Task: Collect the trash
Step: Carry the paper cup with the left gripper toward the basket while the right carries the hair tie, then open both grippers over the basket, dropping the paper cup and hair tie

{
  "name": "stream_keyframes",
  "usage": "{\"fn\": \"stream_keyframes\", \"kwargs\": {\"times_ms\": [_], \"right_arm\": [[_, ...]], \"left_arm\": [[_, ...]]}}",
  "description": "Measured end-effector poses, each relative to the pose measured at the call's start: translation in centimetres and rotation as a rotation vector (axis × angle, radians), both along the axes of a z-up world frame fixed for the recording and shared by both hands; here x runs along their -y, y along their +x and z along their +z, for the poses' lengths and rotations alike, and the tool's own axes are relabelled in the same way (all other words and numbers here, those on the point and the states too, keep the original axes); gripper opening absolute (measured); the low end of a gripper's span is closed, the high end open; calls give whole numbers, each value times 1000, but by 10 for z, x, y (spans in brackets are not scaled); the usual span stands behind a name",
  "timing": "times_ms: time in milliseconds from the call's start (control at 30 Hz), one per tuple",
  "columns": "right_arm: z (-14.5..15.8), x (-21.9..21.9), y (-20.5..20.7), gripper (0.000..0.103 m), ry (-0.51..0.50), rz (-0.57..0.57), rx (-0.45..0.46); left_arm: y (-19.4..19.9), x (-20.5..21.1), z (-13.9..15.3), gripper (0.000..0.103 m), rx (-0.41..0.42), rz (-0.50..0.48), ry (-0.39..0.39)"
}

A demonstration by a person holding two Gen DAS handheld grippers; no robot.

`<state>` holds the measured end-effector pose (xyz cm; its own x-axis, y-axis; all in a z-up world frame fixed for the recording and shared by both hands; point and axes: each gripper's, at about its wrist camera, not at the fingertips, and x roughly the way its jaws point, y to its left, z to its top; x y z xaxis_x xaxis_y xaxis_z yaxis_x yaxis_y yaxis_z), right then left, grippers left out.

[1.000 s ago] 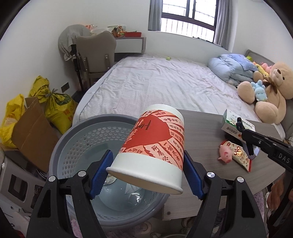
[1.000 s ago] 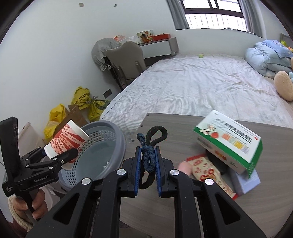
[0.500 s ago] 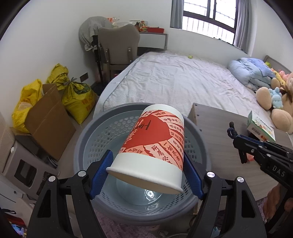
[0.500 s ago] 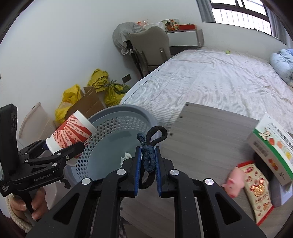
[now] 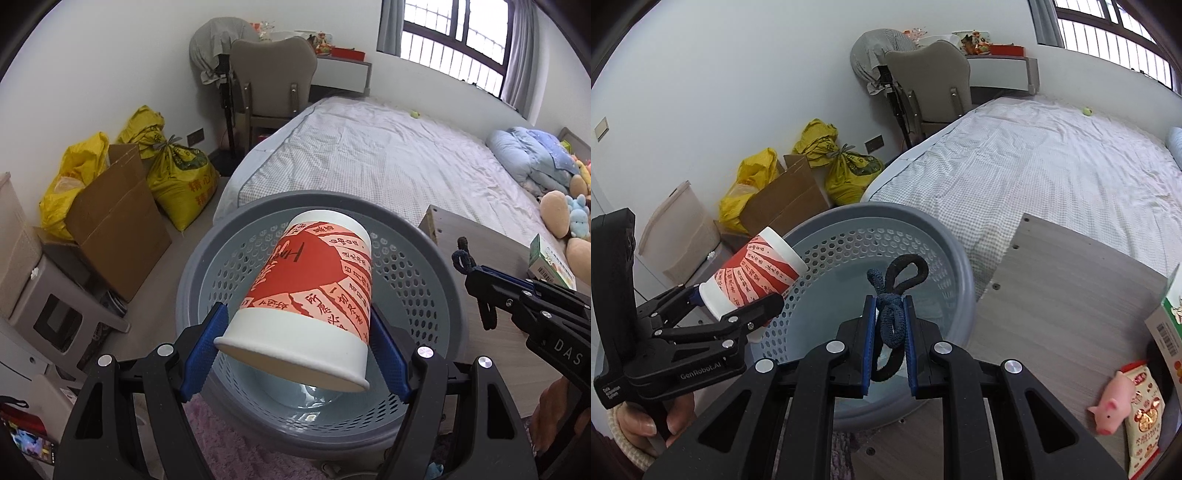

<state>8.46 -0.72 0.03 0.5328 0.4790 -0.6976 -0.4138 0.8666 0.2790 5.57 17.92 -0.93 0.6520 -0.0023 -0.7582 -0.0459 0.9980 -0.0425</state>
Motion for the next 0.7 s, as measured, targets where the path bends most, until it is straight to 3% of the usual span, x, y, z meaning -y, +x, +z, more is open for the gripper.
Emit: {"fn": "stream_keyframes", "kwargs": {"times_ms": [633,700], "right_arm": [[-12,-13,13,15,-18,21,-30],[-12,-13,12,23,-19,17,-30]], "left_arm": [[1,-14,-4,74,-11,51,-28],[1,-14,-4,76,-12,52,-30]]}}
